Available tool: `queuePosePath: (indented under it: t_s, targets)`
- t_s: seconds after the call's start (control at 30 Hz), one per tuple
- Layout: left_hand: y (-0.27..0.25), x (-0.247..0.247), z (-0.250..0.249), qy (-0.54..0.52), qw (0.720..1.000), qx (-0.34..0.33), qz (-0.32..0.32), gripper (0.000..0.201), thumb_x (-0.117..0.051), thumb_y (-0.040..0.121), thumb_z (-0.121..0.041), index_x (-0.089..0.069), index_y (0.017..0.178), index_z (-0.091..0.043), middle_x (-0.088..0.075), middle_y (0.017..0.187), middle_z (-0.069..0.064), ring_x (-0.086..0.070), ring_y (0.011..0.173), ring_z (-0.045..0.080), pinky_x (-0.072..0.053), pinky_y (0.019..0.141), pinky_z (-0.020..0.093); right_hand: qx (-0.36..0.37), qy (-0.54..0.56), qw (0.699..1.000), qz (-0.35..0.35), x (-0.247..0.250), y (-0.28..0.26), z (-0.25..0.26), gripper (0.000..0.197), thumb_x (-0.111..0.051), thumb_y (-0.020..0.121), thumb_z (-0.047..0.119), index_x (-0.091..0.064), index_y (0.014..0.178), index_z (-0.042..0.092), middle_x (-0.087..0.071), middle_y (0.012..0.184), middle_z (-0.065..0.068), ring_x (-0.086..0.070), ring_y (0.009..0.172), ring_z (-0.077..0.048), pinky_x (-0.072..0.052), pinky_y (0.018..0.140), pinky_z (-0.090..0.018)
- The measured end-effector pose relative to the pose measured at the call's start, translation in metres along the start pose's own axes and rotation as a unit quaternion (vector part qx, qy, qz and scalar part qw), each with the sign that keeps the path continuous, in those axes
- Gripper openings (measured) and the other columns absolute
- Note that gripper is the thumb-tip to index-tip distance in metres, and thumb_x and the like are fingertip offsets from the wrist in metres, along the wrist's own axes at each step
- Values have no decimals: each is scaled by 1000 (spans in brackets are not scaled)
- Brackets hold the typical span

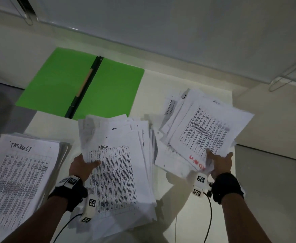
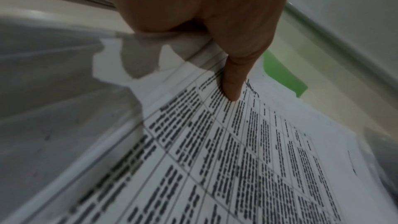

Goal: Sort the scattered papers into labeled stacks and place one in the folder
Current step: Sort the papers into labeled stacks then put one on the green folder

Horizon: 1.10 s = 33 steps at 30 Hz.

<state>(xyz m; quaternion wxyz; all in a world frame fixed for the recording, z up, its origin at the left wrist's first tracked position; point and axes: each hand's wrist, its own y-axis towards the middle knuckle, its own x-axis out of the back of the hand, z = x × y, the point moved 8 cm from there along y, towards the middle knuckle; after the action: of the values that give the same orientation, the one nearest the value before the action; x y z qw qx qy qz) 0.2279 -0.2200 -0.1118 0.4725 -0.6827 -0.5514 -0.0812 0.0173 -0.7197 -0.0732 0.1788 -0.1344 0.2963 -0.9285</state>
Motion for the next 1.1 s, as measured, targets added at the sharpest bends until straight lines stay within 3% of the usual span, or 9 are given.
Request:
queuePosePath:
  t_s: [0.2,0.3,0.4,0.53,0.67,0.77,0.87,1.0,1.1]
  targets:
    - [-5,1,12,6,998,-13,64,48,-83,70,-28,-65,107,-3,-71,102,16,-67,92,28,-51,84,37,27,17,988,152,18,-50,-3,129,-99,14,39,-55,132,7,-71,112,-11,-71,96,-26,-59,77,-40]
    - [-20,2,22,9,997,-15,78,49,-84,70,-27,-66,108,-3,-72,103,16,-67,95,28,-50,83,34,42,-29,976,210,18,-82,-4,114,-99,23,36,-59,125,3,-70,112,-17,-68,103,-35,-56,84,-49]
    - [-40,2,35,-8,995,-3,95,45,-83,71,-22,-66,107,-2,-71,103,16,-66,94,27,-49,83,31,72,-119,955,262,7,-113,-10,81,-93,48,18,-61,121,4,-70,114,-15,-68,102,-31,-56,88,-43]
    - [-60,-1,55,-69,990,31,118,48,-82,71,-22,-65,112,-3,-69,113,16,-65,102,29,-49,95,39,125,-273,902,309,-23,-144,-40,63,-83,67,12,-57,125,12,-69,109,5,-67,93,5,-52,77,-13]
    - [-58,-14,92,-174,975,72,114,92,-79,60,-56,-54,130,-1,-61,127,14,-58,116,31,-43,102,37,120,-355,891,256,-42,-146,-94,62,-84,70,10,-55,126,15,-67,107,-7,-63,100,-25,-53,87,-38]
    - [-36,-39,136,-225,963,87,118,118,-81,36,-74,-56,129,-6,-64,125,10,-61,114,28,-43,104,47,147,-389,885,207,-57,-159,-113,50,-74,79,6,-56,125,14,-67,109,-13,-63,98,-29,-52,87,-39]
    - [-74,-23,112,-248,956,90,127,97,-91,33,-57,-66,112,-6,-71,108,7,-65,104,27,-45,102,48,163,-355,900,194,-73,-179,-117,43,-67,84,3,-55,124,11,-65,100,-9,-62,94,-29,-47,82,-30]
    - [-111,-12,82,-249,955,91,136,47,-86,65,-14,-66,107,-5,-69,96,10,-65,93,26,-50,89,38,150,-360,876,283,-99,-205,-132,53,-64,87,3,-47,135,15,-61,117,-1,-57,105,-19,-42,92,-27]
    - [-81,-21,111,-225,961,119,112,70,-95,49,-27,-64,107,-1,-69,102,12,-65,92,30,-53,85,39,151,-382,862,296,-108,-202,-126,55,-64,86,4,-44,133,23,-65,113,-4,-63,95,-19,-47,83,-23]
